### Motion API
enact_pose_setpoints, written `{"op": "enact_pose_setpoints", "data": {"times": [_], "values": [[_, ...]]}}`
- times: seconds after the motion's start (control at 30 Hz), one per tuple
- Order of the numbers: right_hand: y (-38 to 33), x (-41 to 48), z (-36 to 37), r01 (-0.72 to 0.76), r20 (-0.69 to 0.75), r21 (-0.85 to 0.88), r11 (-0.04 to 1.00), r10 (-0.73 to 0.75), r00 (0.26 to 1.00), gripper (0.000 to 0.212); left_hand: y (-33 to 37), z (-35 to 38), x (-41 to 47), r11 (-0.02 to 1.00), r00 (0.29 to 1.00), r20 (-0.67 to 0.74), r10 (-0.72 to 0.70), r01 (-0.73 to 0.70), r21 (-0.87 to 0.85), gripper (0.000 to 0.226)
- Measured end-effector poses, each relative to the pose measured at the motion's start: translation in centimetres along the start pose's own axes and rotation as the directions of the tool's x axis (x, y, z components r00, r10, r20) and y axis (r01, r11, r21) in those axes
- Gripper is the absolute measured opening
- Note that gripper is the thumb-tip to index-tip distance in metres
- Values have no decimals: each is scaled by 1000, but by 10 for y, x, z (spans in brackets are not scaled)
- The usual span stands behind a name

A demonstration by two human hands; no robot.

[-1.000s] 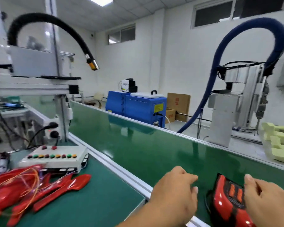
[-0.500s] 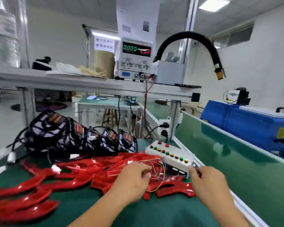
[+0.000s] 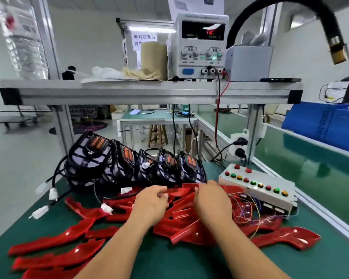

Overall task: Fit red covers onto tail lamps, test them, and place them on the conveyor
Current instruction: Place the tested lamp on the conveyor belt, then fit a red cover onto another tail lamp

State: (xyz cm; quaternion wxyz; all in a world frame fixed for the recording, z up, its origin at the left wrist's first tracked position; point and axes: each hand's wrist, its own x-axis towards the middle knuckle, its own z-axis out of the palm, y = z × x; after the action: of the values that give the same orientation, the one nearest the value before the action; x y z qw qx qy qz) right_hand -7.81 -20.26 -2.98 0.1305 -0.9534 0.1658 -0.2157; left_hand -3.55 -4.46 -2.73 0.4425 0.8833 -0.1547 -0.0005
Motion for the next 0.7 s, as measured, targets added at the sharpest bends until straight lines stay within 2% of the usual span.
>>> {"op": "enact_pose_setpoints", "data": {"times": [0.17,0.4,0.53,0.7], "values": [[7,3,15,-19,9,-6,1000,19,1000,23,10,8,42,993,999,-20,39,-37,111,29],[9,3,19,-25,25,43,999,24,999,20,24,38,99,936,1000,-7,14,-10,351,43],[11,2,19,0,27,22,1000,-1,1000,23,26,60,111,931,998,-16,-66,68,358,43],[12,2,20,-7,36,43,999,6,999,23,35,71,120,934,991,-69,-115,132,332,23]]}}
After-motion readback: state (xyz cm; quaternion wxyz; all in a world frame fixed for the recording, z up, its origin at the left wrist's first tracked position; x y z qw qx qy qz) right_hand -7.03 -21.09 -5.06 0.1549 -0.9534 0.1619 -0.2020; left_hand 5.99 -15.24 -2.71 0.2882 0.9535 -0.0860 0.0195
